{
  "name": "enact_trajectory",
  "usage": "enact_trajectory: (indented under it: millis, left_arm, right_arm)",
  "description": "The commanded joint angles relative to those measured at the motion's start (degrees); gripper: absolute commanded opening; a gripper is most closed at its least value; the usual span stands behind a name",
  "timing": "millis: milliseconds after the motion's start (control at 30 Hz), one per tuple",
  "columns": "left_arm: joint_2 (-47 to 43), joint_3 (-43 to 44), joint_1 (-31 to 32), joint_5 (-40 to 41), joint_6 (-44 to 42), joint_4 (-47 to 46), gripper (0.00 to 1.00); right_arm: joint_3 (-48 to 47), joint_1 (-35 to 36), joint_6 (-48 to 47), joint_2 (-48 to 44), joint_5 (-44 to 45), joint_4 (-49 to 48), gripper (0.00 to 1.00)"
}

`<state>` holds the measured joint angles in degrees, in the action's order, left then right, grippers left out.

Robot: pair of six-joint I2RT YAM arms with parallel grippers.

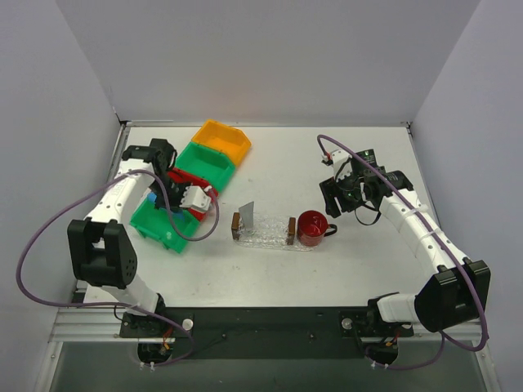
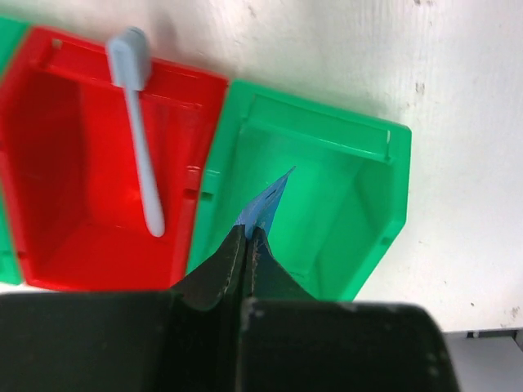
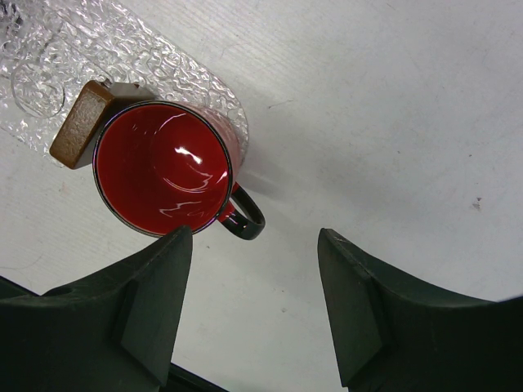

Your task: Prepare toiletry sets of a toothbrush and toothpaste on the tray

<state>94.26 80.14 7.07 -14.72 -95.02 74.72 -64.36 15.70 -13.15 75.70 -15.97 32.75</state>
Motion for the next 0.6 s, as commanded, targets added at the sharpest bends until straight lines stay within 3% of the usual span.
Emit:
enact_trajectory:
  millis: [0, 200, 333, 400, 533, 567]
  left_arm:
    - [-5.48, 4.76, -0.83, -10.65, 2.12, 4.91, 0.0]
    - [-11.97, 6.0, -2.32, -21.65, 8.26, 3.51, 0.0]
    - [-18.39, 3.63, -2.59, -30.69, 17.04, -5.68, 0.0]
    - [-23.38, 1.7, -2.59, -32.99, 27.13, -11.76, 0.0]
    - [-31.58, -5.15, -2.41, -35.29, 46.46, -34.12, 0.0]
    - [-33.07, -5.95, -1.98, -33.64, 55.47, -37.85, 0.0]
  right_arm:
    - [0.02, -0.41, 0.14, -0.99, -1.17, 0.91, 0.58]
    - [-0.77, -0.41, 1.02, -2.75, -2.14, 1.17, 0.58]
    - [-2.35, -0.24, 1.81, -4.16, -4.59, 2.22, 0.58]
    - [-4.44, -0.15, 1.81, -4.51, -7.13, 4.07, 0.59]
    - [-9.02, 0.9, 1.11, -4.95, -10.4, 7.23, 0.59]
    - [-9.99, 2.04, 0.93, -5.04, -10.57, 8.19, 0.59]
